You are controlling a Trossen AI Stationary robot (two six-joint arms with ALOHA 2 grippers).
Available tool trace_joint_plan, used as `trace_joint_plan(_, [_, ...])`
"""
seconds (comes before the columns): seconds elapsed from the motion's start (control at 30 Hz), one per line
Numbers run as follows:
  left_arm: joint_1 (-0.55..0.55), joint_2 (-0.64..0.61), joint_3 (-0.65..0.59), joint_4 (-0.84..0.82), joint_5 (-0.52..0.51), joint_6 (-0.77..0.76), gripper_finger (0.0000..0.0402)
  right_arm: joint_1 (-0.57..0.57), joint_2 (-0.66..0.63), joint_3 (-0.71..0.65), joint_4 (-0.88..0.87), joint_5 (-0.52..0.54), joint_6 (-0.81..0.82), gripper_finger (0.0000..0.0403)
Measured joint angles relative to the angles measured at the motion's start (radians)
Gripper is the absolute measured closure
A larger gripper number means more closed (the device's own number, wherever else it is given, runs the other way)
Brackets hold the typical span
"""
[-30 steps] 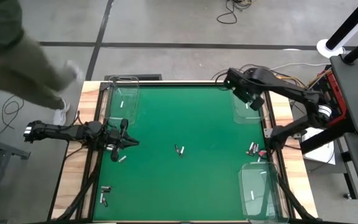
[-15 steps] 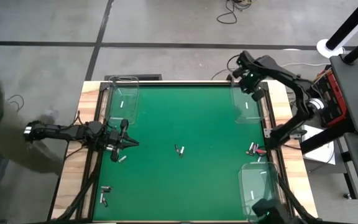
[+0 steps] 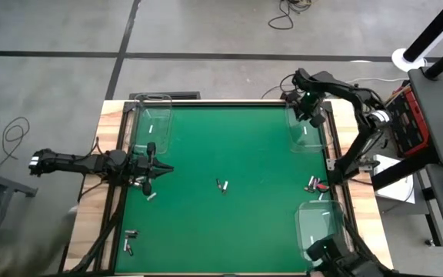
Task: Sort batteries
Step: Put the silver battery into the top right transparent bin
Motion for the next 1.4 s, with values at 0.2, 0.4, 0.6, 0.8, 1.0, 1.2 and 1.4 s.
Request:
trace_joint_plan(0.2, [0.0, 0.002, 0.0, 0.0, -0.003, 0.0, 0.0393, -0.007, 0.027, -0.004, -0.005, 0.031, -0.051, 0.0359])
trace_joint_plan(0.4, [0.0, 0.002, 0.0, -0.001, -0.003, 0.0, 0.0393, -0.024, 0.022, -0.011, -0.004, 0.065, -0.074, 0.0359])
trace_joint_plan(0.6, [0.0, 0.002, 0.0, -0.001, -0.003, 0.0, 0.0393, -0.024, -0.003, -0.017, -0.01, 0.102, -0.088, 0.0359])
trace_joint_plan(0.8, [0.0, 0.002, 0.0, 0.0, -0.003, 0.0, 0.0393, -0.01, -0.126, -0.019, -0.024, 0.122, -0.152, 0.0359])
trace_joint_plan(1.0, [0.0, 0.002, 0.0, 0.002, -0.003, 0.0, 0.0393, 0.022, -0.285, -0.036, -0.099, 0.184, -0.141, 0.0359])
trace_joint_plan(1.2, [0.0, 0.002, 0.0, 0.003, -0.003, -0.001, 0.0393, 0.048, -0.359, -0.16, -0.055, 0.089, 0.109, 0.0359])
trace_joint_plan(1.4, [0.0, 0.002, 0.0, 0.004, -0.003, -0.001, 0.0393, 0.101, -0.381, -0.337, 0.209, 0.053, 0.326, 0.036])
